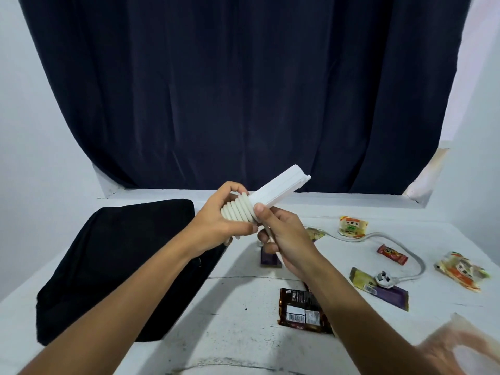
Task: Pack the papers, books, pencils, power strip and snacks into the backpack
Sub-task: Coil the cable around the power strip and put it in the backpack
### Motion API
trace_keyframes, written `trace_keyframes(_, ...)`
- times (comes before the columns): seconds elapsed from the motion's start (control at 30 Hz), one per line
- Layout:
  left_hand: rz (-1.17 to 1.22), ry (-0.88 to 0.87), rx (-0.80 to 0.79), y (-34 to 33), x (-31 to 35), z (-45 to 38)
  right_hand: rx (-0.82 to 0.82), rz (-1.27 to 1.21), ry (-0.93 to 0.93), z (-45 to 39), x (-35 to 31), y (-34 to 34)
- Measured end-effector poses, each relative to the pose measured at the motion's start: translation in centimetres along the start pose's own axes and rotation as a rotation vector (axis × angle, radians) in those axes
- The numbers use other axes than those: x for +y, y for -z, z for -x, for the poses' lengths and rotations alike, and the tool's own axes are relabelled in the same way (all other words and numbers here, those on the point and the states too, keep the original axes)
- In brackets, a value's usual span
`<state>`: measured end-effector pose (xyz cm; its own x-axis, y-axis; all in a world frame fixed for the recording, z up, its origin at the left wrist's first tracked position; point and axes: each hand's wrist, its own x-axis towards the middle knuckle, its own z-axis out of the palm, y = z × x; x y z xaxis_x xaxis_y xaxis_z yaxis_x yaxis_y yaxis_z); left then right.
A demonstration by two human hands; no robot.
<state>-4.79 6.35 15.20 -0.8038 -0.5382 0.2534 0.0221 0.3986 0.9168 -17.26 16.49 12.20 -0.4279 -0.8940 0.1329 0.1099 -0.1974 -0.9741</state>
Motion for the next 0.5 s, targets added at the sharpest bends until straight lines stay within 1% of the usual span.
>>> trace_keyframes(0.07,-0.009,0.007,0.025,-0.27,-0.02,0.03,0.023,0.005,0.002,0.13,0.1,-0.27)
trace_keyframes(0.17,-0.048,0.015,0.029,-0.2,0.0,0.07,0.091,0.086,0.027,0.36,0.12,-0.57)
trace_keyframes(0.23,-0.061,0.021,0.024,-0.08,0.05,0.05,0.125,0.126,0.07,0.42,0.28,-0.66)
trace_keyframes(0.37,-0.061,0.043,0.0,-0.1,0.19,0.02,0.224,0.289,0.161,0.44,0.42,-0.78)
trace_keyframes(0.43,-0.068,0.043,-0.008,-0.2,0.25,0.07,0.233,0.354,0.191,0.57,0.42,-0.89)
trace_keyframes(0.5,-0.086,0.043,-0.017,-0.24,0.24,0.05,0.222,0.386,0.177,0.71,0.48,-0.84)
